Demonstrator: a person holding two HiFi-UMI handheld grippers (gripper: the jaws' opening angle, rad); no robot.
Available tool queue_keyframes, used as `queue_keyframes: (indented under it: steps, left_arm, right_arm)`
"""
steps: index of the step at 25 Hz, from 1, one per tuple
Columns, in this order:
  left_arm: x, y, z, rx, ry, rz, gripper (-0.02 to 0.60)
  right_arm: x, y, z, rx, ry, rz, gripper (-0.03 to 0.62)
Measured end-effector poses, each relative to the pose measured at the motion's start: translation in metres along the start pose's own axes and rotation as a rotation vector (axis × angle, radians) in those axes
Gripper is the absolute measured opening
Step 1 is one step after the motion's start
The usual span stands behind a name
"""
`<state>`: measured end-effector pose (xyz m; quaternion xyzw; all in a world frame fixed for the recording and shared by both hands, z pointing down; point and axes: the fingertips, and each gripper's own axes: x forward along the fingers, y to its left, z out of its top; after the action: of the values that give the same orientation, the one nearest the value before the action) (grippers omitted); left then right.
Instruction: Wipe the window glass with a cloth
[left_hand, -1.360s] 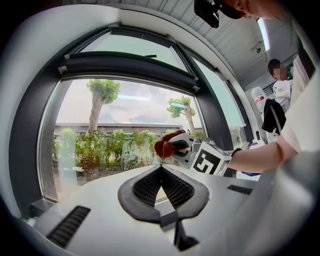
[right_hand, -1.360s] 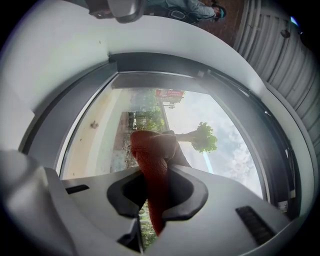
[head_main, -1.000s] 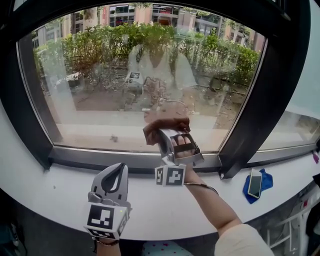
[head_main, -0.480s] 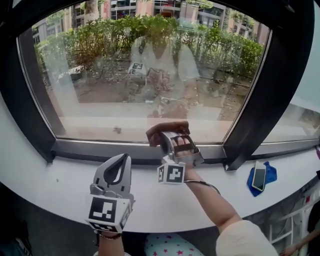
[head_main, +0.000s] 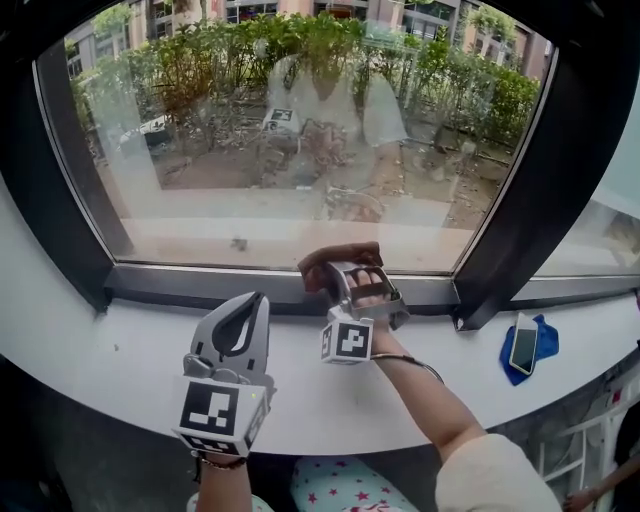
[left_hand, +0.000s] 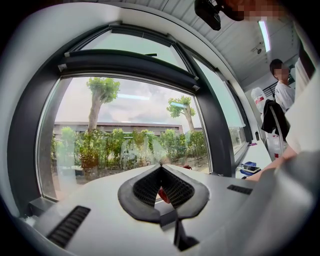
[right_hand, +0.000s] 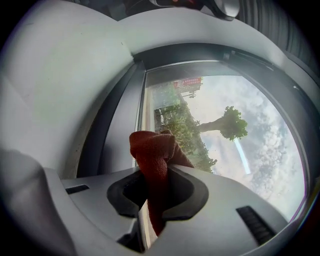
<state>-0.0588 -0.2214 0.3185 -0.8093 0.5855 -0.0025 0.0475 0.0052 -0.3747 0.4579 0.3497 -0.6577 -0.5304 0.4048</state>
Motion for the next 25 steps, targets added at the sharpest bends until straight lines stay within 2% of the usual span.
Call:
queue_keyframes:
  steps: [15,18,21,23,25]
  left_arm:
    - [-0.001,-0.001,0.001,-0.006,-0.011,-0.002,0.02]
    - [-0.003,-0.001,-0.002,0.006,-0.003,-0.004,0.02]
    - [-0.004,-0.001,-0.002,0.01,0.001,-0.002,0.02]
    - [-0.006,0.001,0.0,0.018,0.002,0.003,0.02]
    - [-0.009,0.003,0.0,0.028,0.004,0.01,0.02]
  right_arm:
    - [0.005,0.022,-0.003,0.026,0.015,0.084,0.061]
    - [0.002,0.029,-0.004,0.059,0.024,0.154,0.061]
    - [-0.009,0.03,0.003,0.158,-0.006,0.25,0.066]
    - [-0.024,0.009,0.015,0.183,-0.059,0.212,0.066]
    - [-0.04,-0.024,0.026,0.17,-0.106,0.127,0.066]
